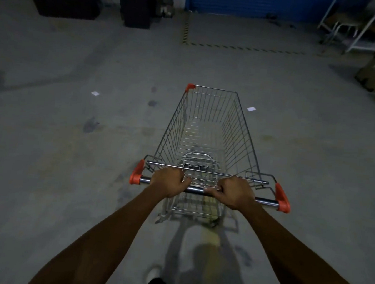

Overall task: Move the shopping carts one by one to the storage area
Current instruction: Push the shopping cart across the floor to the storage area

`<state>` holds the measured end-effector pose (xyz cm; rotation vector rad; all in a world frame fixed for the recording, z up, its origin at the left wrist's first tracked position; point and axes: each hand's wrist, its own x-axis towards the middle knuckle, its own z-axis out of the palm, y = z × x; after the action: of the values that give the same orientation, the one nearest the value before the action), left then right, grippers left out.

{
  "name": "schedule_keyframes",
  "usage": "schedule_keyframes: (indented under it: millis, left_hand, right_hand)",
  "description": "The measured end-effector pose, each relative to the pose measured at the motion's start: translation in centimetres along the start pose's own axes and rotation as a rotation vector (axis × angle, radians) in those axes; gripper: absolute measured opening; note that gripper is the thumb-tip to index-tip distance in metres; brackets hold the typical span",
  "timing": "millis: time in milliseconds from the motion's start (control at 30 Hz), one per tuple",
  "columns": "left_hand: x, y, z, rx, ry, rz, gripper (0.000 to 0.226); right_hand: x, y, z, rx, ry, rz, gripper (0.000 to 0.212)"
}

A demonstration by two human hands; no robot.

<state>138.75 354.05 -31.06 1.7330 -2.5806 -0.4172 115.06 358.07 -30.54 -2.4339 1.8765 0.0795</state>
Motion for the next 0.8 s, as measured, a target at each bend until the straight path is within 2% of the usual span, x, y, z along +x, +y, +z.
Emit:
schedule_keyframes:
  millis: [133,333,467,533,667,800]
  left_hand:
    - [6.3,2.0,-0.4,-0.028,-0.033,0.086,0.061]
    - [17.5,4.3,-1.4,-0.07,-0.065,0.225,0.07]
    - [25.7,5.8,-2.2,-0.094,-0.063,0.255,0.073]
    - [29.7,6.5,-2.7,-0.125,-0.068,0.245,0.078]
    - [37.5,8.0,-4.1,-0.141,-0.142,0.277,0.066]
    - [44.3,9.2,-5.1,-0.131,-0.197,0.322,0.058]
  right_hand:
    - [2.2,4.7,-0.3,0.011,0.036,0.098,0.083]
    - [8.1,12.6,-0.7,0.025,0.069,0.188,0.087]
    - [12.9,17.8,-2.0,0.026,0.098,0.274,0.091]
    - [15.3,20.3,-2.7,0.023,0.072,0.322,0.085]
    - [20.0,25.0,-4.0,0.031,0.016,0.397,0.063]
    - [24.5,29.3,-4.5,0.056,-0.006,0.438,0.06]
